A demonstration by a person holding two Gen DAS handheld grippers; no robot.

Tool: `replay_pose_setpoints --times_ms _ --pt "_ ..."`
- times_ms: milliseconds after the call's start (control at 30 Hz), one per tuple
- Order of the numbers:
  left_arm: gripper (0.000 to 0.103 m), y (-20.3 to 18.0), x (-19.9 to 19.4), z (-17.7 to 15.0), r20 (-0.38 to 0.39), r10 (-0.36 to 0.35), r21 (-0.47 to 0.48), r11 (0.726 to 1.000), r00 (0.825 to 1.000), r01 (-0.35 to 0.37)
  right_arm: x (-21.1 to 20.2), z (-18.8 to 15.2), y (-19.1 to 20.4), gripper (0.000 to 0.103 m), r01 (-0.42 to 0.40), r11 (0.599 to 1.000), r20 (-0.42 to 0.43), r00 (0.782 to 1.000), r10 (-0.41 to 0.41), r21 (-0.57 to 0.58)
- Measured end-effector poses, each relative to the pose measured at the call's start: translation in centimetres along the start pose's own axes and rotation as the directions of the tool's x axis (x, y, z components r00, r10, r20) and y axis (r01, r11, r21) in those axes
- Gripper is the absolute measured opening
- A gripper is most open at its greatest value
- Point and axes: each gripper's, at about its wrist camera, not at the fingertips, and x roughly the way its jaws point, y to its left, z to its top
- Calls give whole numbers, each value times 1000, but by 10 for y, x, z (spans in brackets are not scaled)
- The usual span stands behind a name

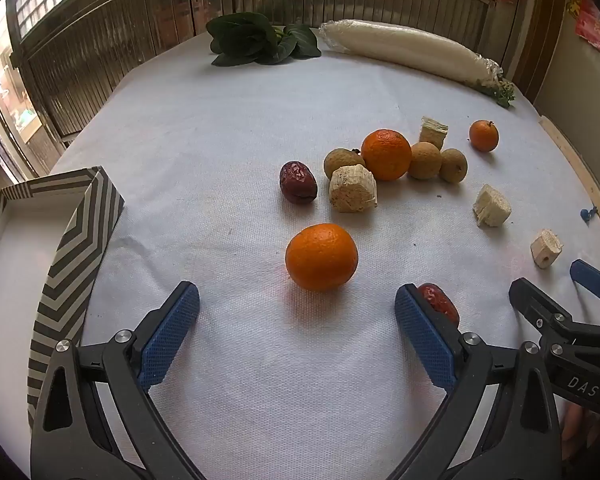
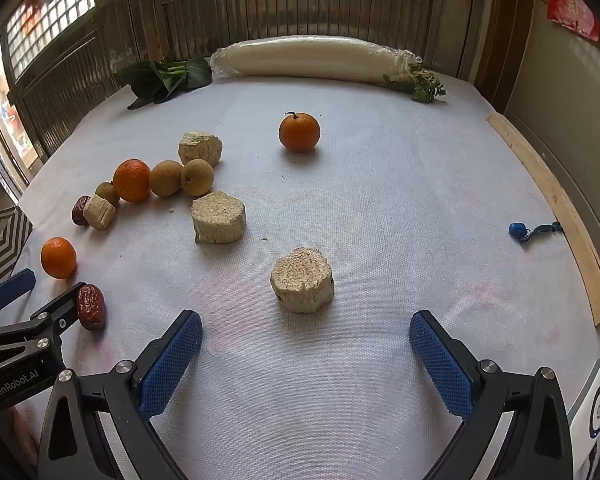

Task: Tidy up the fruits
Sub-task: 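Move left gripper to the orange while right gripper moves to the beige round cake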

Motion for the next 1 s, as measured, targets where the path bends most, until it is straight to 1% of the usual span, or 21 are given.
replay_pose_setpoints --times_ms 67,167,267,400,633,900,1000 --pt "99 1 0 0 -5 -6 7 1000 1000 6 0 0 0 103 -5 1000 3 1000 5 4" --pt "99 5 0 4 -40 -27 30 999 999 28 -1 1 -1 103 -9 1000 -5 1000 9 1" --pt "99 4 4 10 -80 -11 36 999 997 14 -4 4 -2 103 -13 1000 -39 999 13 0" --pt "99 6 -6 12 -64 2 19 1000 998 -1 -22 11 -6 103 -11 1000 -6 1000 11 5" --pt "99 11 -32 19 -21 -3 20 1000 1000 3 -45 20 10 103 -36 999 39 999 37 -34" --pt "99 13 -50 28 20 3 26 1000 1000 -4 -53 30 22 102 -65 996 49 997 68 -58" --pt "99 14 -52 31 24 -7 29 1000 1000 6 -53 32 24 102 -68 995 48 996 72 -72"
